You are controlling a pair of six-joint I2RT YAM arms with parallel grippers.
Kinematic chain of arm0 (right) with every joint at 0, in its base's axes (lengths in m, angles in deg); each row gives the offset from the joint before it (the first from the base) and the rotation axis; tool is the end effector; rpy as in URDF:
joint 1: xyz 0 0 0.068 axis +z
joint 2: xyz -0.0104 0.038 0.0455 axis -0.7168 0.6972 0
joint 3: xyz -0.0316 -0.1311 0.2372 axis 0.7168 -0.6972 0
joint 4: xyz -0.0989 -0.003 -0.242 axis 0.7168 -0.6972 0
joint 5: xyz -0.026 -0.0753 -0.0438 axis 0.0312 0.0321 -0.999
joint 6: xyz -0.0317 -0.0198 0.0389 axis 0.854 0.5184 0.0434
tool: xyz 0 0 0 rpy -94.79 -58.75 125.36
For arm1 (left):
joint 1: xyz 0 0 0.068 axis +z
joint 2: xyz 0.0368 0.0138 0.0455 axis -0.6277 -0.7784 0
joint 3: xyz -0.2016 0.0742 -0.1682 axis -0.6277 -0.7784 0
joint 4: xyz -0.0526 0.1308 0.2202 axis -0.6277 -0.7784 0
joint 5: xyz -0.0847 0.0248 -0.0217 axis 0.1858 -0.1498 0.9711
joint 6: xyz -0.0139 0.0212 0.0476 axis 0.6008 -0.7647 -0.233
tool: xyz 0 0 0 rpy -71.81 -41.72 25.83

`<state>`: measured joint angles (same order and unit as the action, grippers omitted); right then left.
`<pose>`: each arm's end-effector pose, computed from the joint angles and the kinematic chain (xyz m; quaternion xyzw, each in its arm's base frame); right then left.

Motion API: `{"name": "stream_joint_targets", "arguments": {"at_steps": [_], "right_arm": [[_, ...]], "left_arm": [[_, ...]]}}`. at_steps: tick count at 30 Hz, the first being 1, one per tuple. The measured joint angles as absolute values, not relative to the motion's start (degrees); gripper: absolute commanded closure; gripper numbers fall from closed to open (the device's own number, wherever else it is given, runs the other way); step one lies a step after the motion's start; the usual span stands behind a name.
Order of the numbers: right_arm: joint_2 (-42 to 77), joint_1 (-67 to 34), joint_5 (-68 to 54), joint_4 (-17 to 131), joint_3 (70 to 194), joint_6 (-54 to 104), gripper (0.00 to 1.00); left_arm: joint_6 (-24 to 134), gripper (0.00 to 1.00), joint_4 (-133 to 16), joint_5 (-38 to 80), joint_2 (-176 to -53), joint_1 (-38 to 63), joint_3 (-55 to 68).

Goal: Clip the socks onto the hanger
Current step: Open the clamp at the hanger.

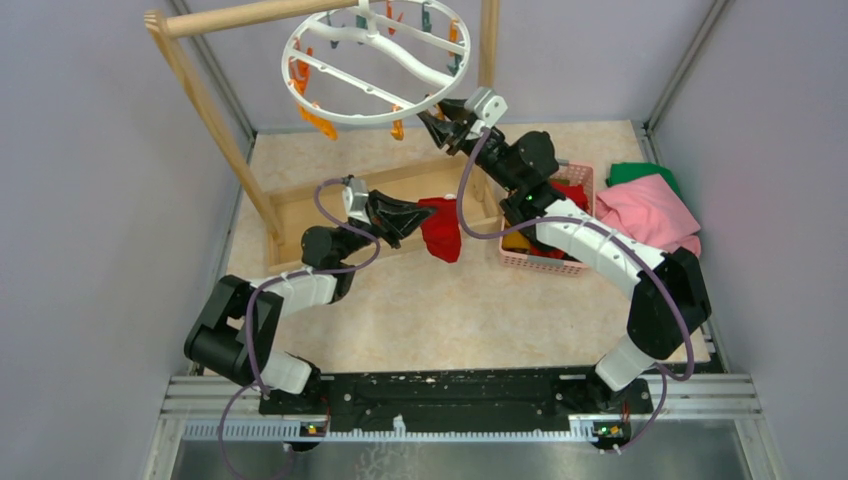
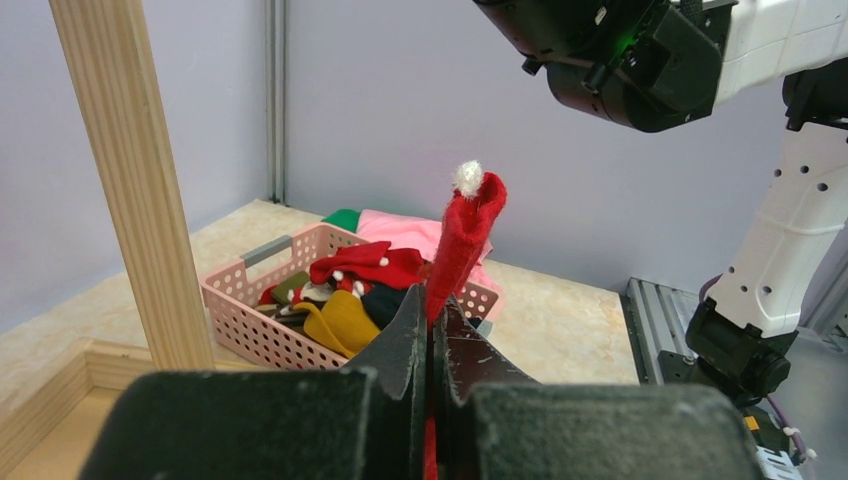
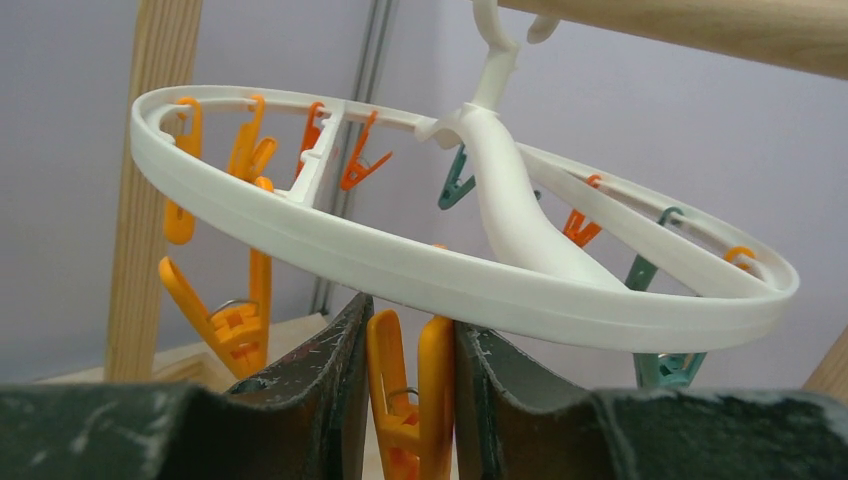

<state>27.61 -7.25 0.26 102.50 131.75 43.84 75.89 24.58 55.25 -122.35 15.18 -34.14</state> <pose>0.2866 0.2401 0.4206 -0.3146 0.4063 0.2595 0.8177 0.2377 -0.1307 0.2791 0.2886 0.4577 -0.5358 0.6481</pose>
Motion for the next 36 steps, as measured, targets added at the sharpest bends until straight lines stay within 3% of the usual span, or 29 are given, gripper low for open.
{"name": "stream_joint_targets", "arguments": {"at_steps": [6, 12, 30, 36], "right_arm": [[27.6, -8.2, 4.1, 98.7, 133.4, 37.6, 0.93], [27.5, -9.6, 7.2, 95.4, 134.7, 34.6, 0.75], [27.5, -9.6, 9.6, 93.0, 134.9, 43.2, 0.44], [27.2, -9.6, 9.0, 94.4, 133.7, 45.2, 0.38]], "left_arm": [[77.8, 1.00, 24.5, 54.7, -123.5, 15.2, -34.0], [78.4, 1.00, 24.6, 54.1, -123.5, 15.2, -34.0], [78.4, 1.00, 24.6, 53.7, -123.5, 15.2, -34.0], [78.4, 1.00, 24.5, 53.7, -123.5, 15.2, -34.0]]}}
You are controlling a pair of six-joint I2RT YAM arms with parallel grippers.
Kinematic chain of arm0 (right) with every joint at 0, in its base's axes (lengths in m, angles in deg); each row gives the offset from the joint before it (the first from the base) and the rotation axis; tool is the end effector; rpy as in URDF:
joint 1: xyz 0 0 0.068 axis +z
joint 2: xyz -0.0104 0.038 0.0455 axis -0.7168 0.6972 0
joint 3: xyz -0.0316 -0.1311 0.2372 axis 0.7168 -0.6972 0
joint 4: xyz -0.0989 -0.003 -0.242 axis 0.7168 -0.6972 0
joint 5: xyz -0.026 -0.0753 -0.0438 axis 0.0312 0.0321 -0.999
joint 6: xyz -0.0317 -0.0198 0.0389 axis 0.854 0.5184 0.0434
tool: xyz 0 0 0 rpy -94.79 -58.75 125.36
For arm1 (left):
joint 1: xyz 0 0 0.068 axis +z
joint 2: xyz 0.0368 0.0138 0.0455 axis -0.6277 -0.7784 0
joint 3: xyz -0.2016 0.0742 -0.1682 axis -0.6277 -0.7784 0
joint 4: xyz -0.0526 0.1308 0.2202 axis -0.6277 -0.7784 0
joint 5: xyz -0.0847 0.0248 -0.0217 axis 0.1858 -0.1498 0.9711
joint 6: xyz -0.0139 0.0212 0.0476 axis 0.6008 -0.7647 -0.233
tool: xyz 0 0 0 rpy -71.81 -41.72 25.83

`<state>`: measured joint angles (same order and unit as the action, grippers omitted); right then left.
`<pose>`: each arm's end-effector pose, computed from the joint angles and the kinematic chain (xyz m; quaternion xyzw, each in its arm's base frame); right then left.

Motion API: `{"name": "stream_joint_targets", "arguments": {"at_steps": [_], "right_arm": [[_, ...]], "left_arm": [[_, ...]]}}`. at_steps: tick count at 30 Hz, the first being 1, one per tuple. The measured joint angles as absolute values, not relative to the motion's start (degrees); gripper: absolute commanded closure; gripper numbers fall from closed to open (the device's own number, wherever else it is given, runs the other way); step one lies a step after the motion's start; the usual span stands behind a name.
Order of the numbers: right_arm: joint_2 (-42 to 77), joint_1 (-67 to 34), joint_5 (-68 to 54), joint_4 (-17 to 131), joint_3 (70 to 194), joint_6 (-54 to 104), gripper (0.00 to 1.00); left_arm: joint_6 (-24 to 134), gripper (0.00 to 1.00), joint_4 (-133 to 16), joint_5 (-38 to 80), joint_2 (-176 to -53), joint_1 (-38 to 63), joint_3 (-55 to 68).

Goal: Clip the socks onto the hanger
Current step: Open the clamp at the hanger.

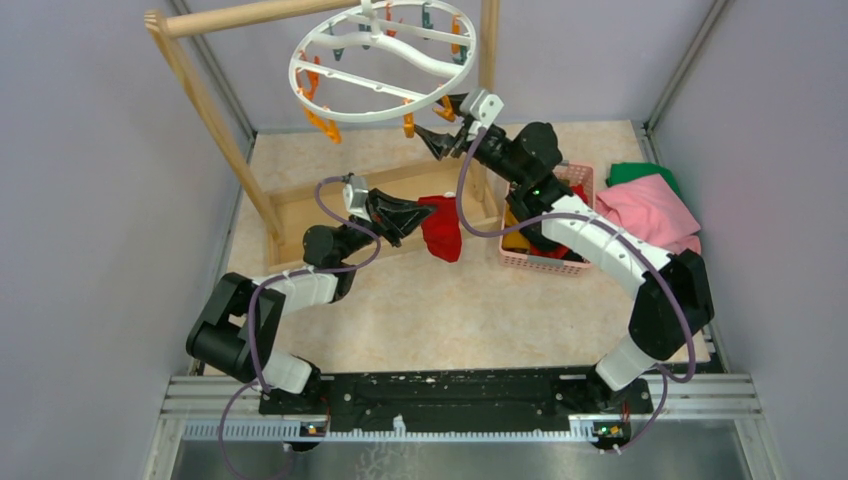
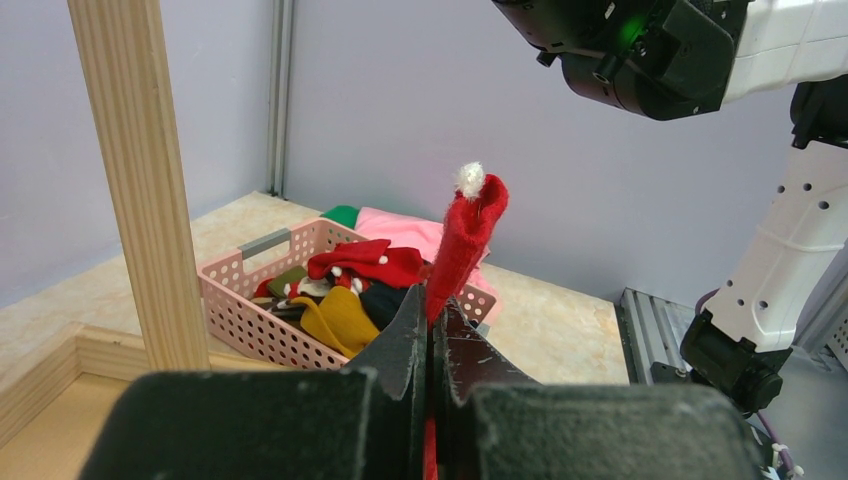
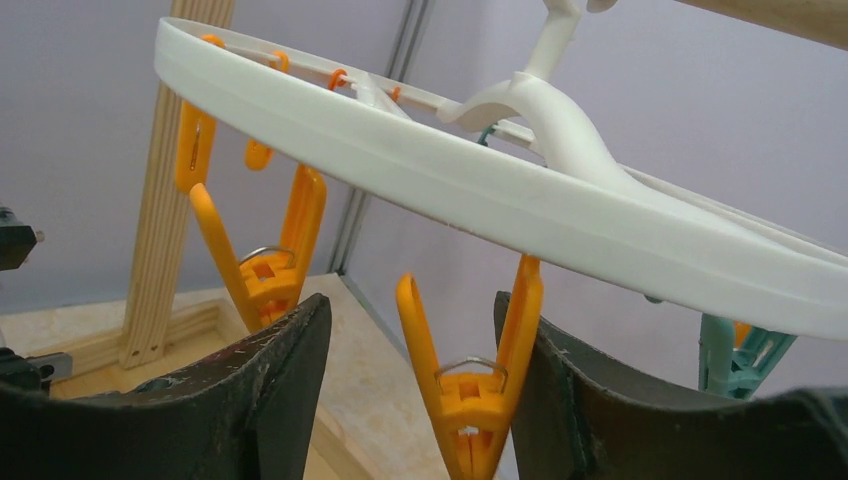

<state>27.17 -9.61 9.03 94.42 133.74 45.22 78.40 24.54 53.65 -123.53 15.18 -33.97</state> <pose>0.2943 0.2330 0.4210 -0.3799 0.4153 0.2712 0.7808 0.2419 -0.1318 0.2750 0.2646 0.4726 -0.5472 0.6381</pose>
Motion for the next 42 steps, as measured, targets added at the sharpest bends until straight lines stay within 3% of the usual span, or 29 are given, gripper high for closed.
{"name": "stream_joint_targets", "arguments": {"at_steps": [12, 42], "right_arm": [[23.7, -9.6, 5.4, 96.0, 128.8, 48.3, 0.24], [22.1, -10.5, 3.3, 101.9, 125.5, 49.7, 0.31]], "left_arm": [[78.6, 1.00, 24.6, 53.7, -123.5, 15.2, -34.0], [78.6, 1.00, 24.6, 53.7, -123.5, 15.2, -34.2]]}}
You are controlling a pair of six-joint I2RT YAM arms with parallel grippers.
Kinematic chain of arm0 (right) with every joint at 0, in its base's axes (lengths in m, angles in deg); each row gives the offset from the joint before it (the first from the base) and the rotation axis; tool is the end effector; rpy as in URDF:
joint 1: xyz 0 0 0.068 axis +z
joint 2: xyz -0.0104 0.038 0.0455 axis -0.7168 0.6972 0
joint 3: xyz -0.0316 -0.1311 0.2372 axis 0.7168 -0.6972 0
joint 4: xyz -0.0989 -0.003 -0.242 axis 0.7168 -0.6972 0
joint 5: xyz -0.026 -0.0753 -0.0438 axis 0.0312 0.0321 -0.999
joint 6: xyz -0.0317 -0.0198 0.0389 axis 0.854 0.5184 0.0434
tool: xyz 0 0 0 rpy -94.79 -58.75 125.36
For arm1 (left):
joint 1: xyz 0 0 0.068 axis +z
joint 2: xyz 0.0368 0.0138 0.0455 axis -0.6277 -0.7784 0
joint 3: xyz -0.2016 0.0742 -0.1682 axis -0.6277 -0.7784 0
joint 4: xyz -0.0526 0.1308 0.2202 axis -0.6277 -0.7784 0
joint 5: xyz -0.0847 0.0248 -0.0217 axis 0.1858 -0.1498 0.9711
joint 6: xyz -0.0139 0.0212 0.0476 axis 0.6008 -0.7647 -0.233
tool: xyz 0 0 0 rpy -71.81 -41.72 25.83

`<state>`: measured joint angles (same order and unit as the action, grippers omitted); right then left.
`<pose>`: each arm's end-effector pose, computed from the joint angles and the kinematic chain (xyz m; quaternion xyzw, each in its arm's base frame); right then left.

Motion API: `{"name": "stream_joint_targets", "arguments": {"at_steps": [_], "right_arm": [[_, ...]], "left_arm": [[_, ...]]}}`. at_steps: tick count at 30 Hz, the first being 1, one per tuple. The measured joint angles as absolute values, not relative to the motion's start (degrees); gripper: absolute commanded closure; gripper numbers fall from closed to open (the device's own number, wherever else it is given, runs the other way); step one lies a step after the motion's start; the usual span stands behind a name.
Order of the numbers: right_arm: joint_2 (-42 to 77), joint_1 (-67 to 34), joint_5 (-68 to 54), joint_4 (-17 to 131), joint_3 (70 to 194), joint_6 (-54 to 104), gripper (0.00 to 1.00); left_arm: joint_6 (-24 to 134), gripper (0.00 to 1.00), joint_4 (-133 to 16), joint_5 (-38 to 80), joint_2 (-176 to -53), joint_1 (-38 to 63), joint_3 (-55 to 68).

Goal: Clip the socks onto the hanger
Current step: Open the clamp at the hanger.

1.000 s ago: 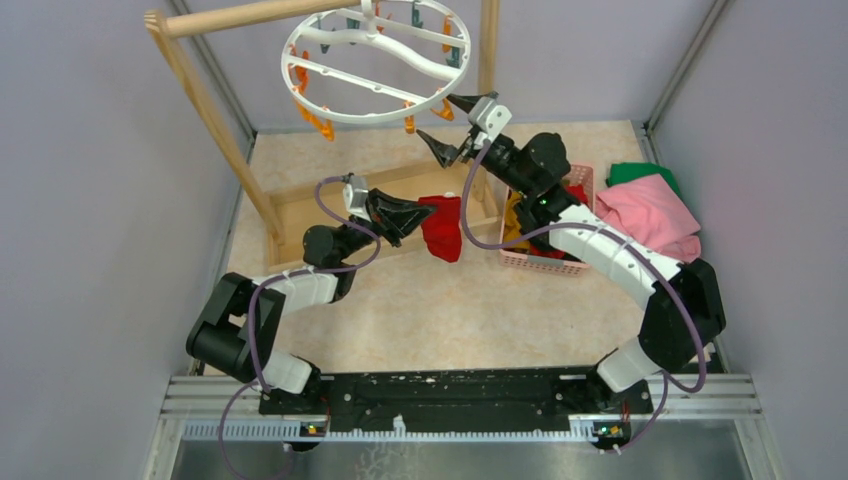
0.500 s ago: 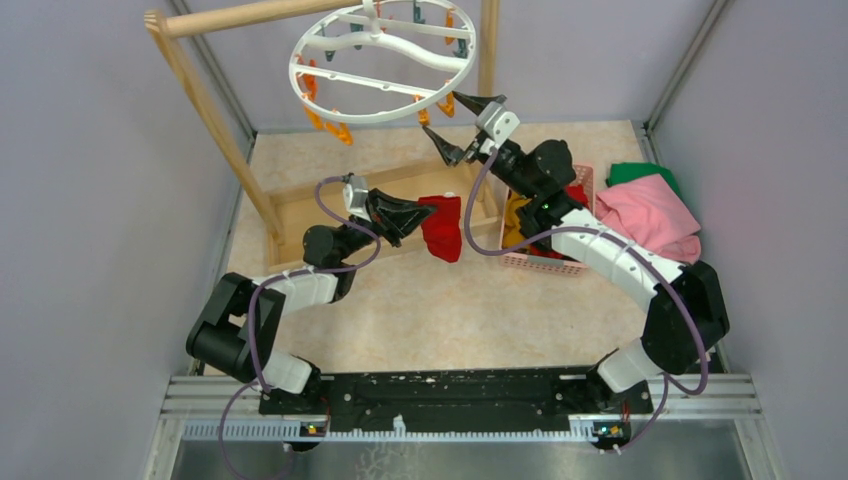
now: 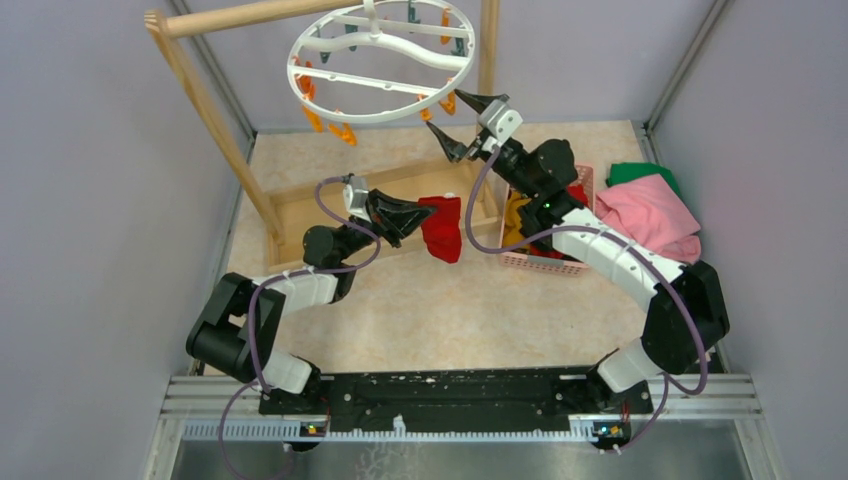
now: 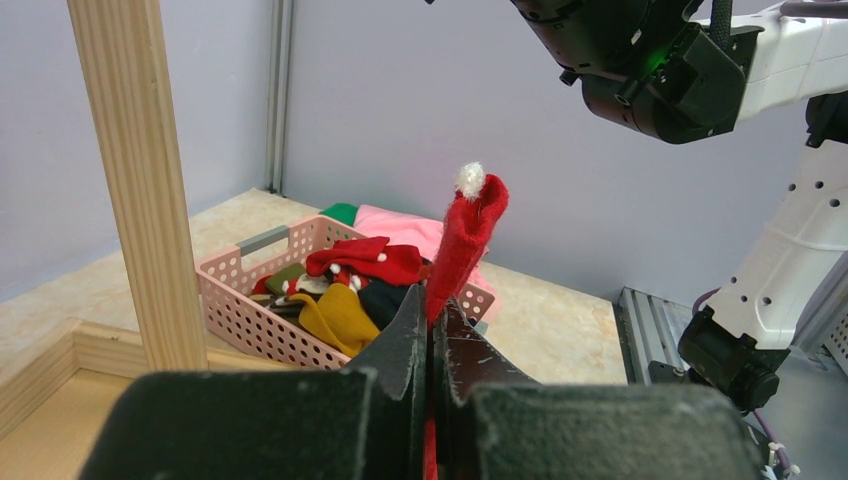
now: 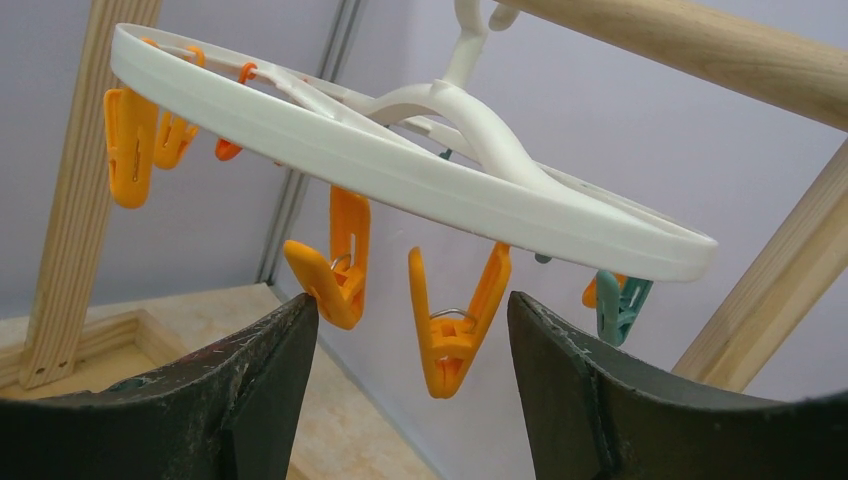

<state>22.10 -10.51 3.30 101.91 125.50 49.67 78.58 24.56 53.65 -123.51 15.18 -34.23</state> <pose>0.2785 0.2106 0.4143 -0.3467 0.3965 0.2071 0.8244 0.2414 -0.1316 0.2739 0.2634 0.4745 -0.5483 0.6362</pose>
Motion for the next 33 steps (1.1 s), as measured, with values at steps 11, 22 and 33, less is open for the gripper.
{"name": "stream_joint_targets", "arguments": {"at_steps": [11, 22, 33], "right_arm": [[22.1, -11.6, 3.3, 101.9, 124.6, 49.7, 0.31], [21.0, -12.6, 3.1, 101.7, 122.9, 49.8, 0.28], [20.3, -13.9, 3.5, 101.3, 122.9, 49.8, 0.33]], "left_arm": [[78.6, 1.00, 24.6, 53.7, -123.5, 15.2, -34.2], [79.1, 1.00, 24.6, 53.7, -123.5, 15.2, -34.2], [79.6, 1.00, 24.6, 53.7, -123.5, 15.2, -34.2]]}}
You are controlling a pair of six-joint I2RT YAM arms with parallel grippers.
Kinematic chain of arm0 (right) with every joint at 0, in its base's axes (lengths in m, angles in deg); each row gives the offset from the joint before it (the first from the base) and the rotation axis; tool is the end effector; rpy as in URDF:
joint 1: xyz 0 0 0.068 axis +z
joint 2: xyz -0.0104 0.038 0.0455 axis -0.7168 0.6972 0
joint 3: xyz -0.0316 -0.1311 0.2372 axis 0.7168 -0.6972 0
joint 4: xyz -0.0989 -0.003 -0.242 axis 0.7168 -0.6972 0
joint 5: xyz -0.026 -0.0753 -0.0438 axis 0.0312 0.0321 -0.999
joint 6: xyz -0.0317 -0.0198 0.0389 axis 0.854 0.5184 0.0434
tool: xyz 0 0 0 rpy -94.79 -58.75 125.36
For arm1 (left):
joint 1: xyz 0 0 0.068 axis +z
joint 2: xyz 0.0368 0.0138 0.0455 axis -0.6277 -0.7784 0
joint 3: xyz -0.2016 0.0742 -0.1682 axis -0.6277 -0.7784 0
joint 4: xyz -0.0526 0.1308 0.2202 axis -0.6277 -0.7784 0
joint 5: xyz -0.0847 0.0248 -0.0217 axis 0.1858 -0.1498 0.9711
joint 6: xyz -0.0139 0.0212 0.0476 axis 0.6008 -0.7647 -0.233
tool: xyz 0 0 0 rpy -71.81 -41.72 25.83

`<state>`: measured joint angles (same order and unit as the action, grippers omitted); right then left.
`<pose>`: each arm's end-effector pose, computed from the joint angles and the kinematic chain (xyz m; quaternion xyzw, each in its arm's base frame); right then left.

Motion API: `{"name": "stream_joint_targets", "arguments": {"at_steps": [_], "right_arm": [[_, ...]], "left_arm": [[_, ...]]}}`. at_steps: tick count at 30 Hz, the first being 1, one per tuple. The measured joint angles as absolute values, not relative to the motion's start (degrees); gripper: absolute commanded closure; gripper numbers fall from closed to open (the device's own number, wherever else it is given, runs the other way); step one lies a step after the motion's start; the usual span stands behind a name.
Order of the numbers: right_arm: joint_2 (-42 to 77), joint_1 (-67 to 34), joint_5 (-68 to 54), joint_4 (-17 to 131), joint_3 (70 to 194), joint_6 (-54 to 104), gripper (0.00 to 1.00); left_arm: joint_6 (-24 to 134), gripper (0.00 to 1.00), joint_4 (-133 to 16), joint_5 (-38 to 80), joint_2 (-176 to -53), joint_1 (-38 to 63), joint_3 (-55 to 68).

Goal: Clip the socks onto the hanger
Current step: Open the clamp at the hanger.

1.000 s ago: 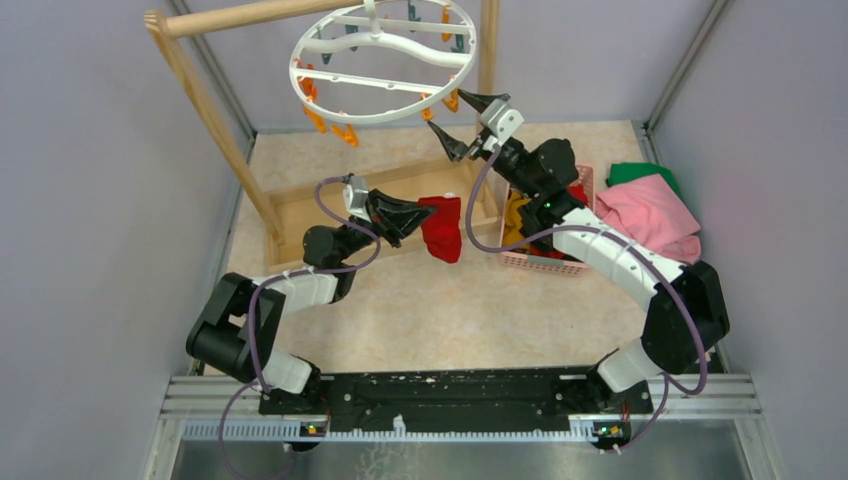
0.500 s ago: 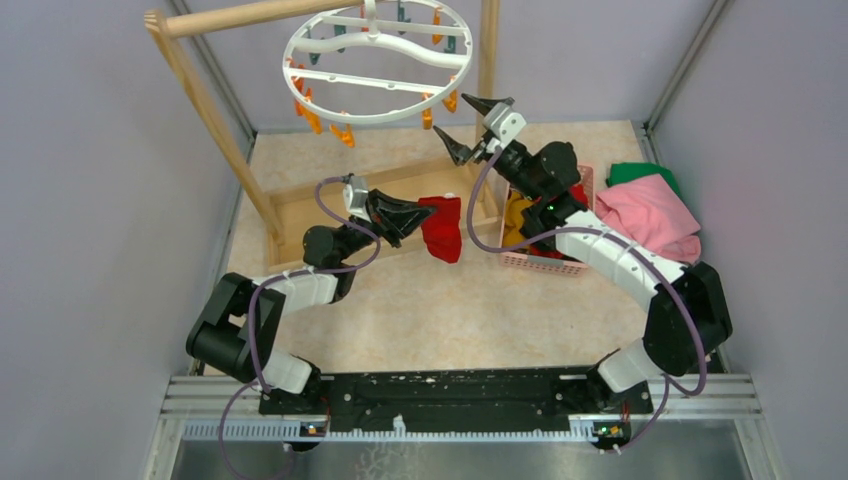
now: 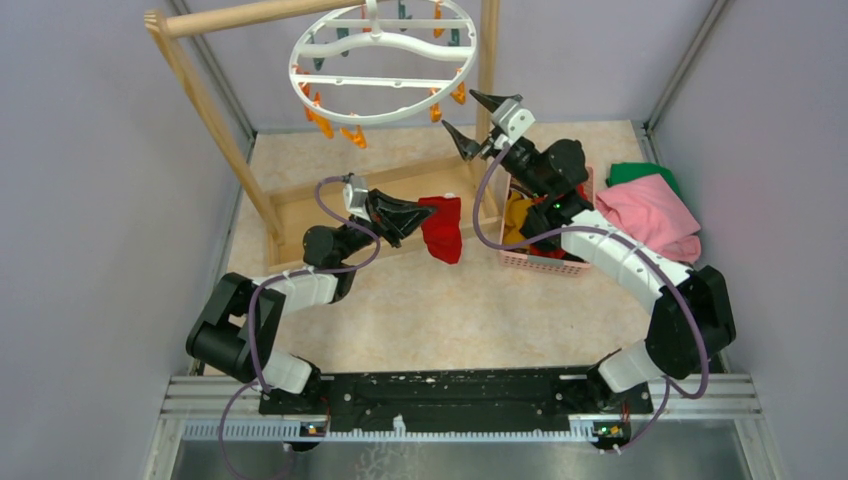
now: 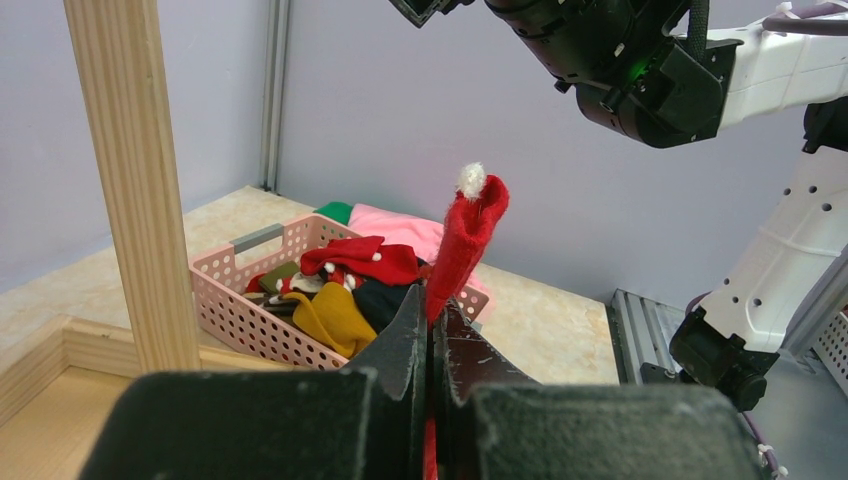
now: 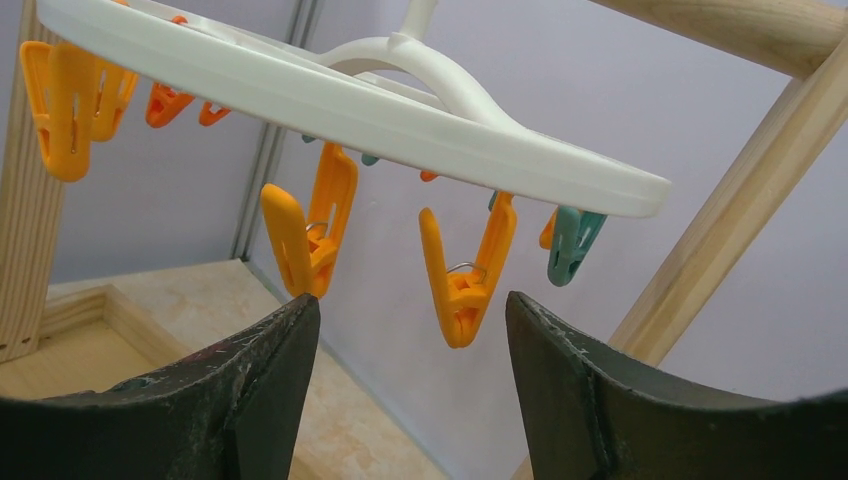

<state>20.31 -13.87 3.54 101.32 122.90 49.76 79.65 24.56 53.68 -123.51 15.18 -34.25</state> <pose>0.2842 0.1902 0.4077 -0.3402 0.4151 0.1841 0.8234 0.2414 -0.1316 0.2738 0.2591 0.4771 -0.5543 0.6309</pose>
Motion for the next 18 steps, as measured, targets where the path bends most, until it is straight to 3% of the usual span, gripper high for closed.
{"name": "stream_joint_targets", "arguments": {"at_steps": [18], "right_arm": [[20.2, -15.0, 4.9, 100.2, 123.9, 49.7, 0.41]], "left_arm": [[79.9, 1.00, 24.6, 53.7, -123.5, 15.2, -34.2]]}}
